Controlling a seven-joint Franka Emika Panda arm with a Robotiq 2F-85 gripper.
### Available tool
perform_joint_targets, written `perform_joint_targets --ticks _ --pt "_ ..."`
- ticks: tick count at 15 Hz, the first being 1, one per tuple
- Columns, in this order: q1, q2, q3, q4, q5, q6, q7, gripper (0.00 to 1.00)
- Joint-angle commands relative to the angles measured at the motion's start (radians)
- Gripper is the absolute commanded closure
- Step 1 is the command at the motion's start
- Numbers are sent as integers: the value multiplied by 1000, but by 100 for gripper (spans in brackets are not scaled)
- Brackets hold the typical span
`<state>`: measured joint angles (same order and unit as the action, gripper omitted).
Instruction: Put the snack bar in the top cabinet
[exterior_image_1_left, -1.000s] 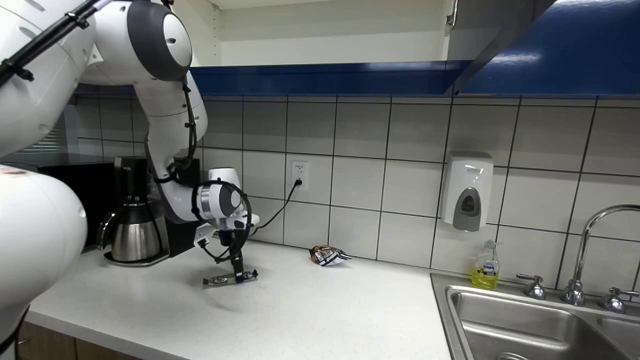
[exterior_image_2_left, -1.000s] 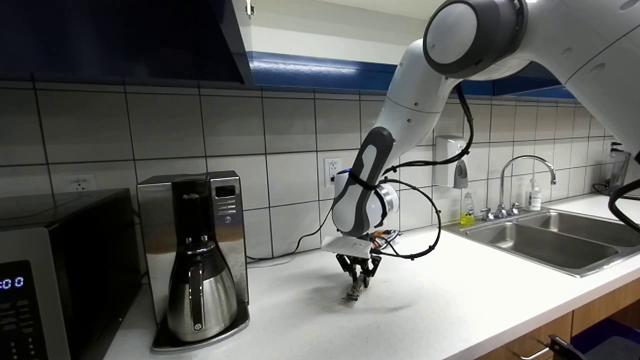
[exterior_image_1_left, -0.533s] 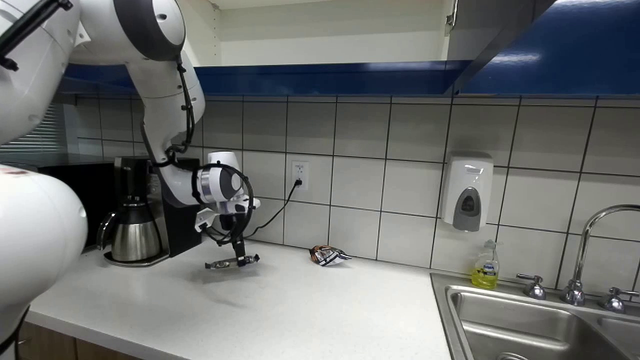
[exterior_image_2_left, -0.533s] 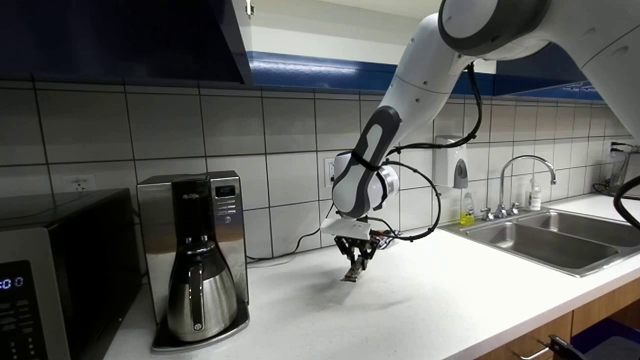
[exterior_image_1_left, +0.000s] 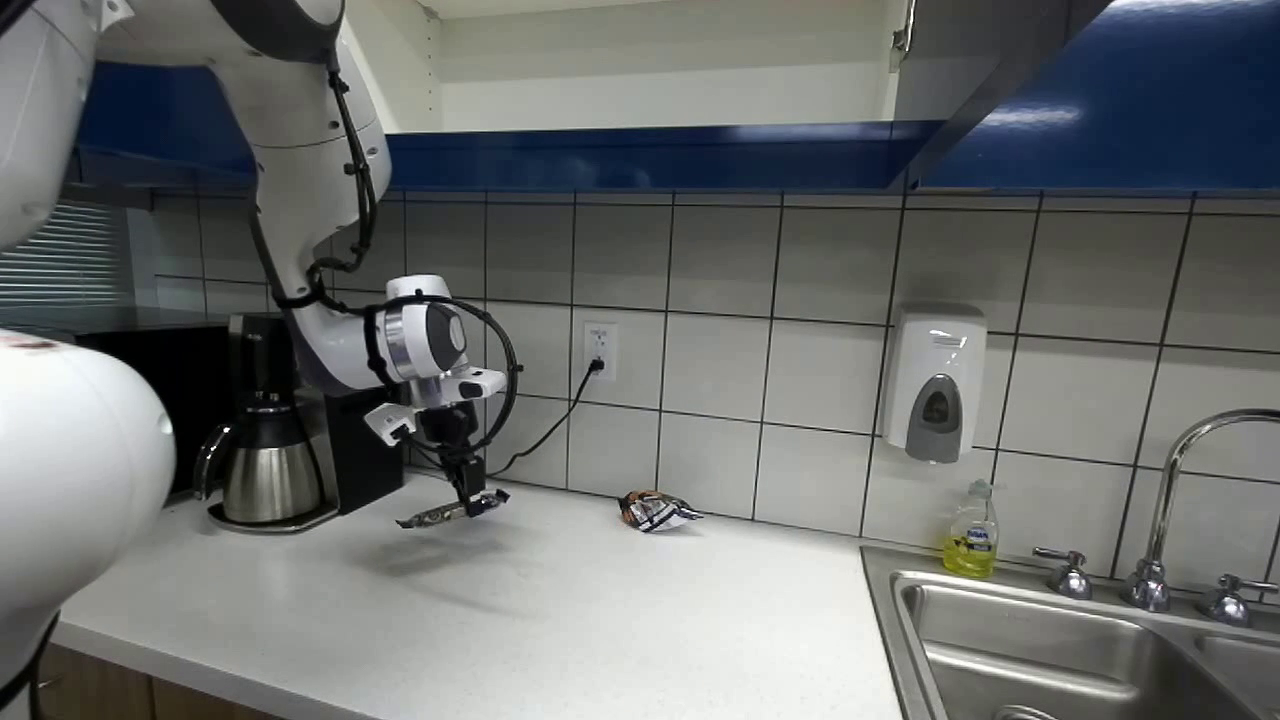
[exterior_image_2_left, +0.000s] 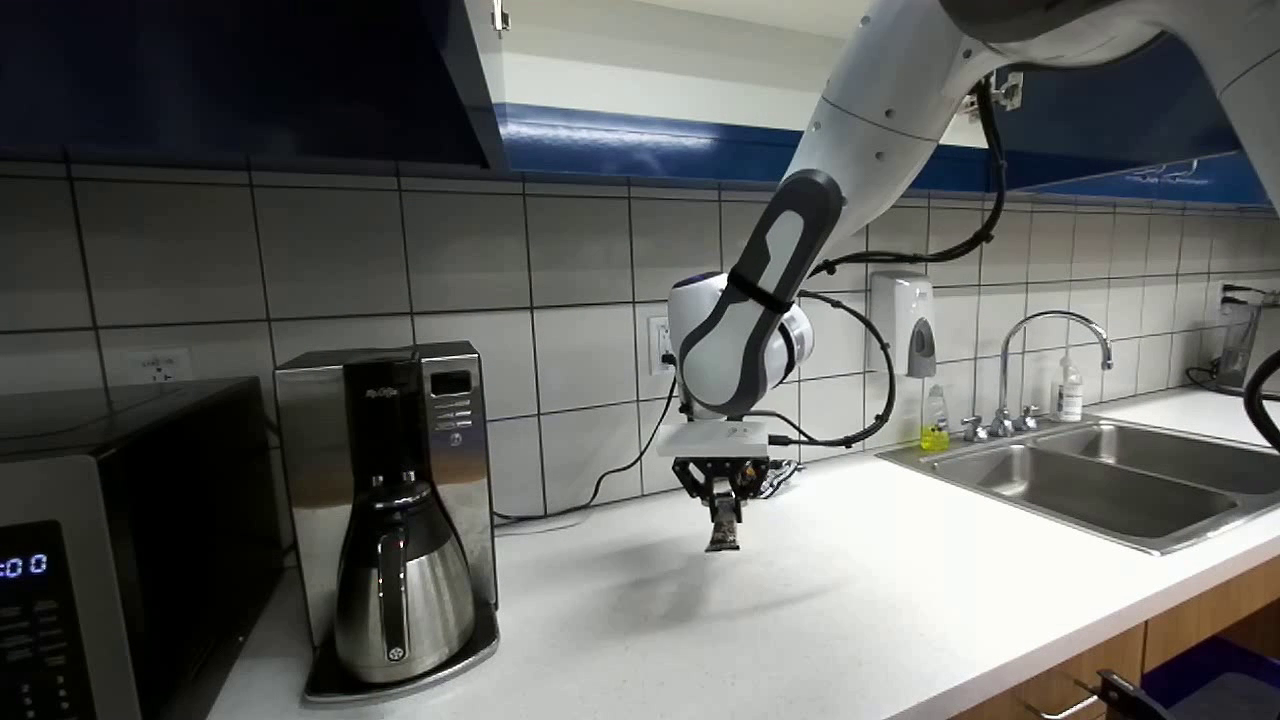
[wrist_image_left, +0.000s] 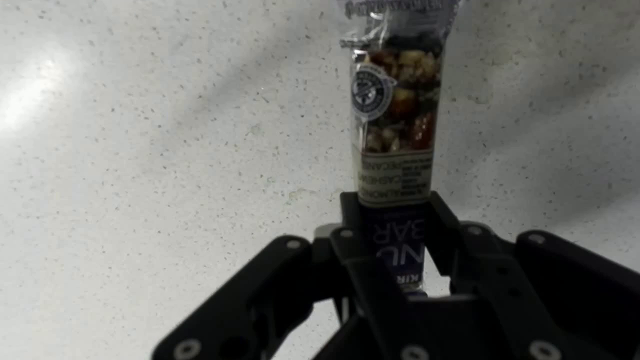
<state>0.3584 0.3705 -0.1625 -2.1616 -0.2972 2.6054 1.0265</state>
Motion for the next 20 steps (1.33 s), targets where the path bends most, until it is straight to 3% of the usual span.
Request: perform_joint_targets --ticks 1,5,10,17,20 --pt "-37 -127 42 -120 -74 10 -122 90" --pt "-60 -228 73 -218 -121 17 -238 90" --pt "-121 -359 138 -342 -84 36 -456 90" --pt "-176 -527 201 -479 88 71 -769 90" --pt "-177 -595 215 -512 147 45 -845 90"
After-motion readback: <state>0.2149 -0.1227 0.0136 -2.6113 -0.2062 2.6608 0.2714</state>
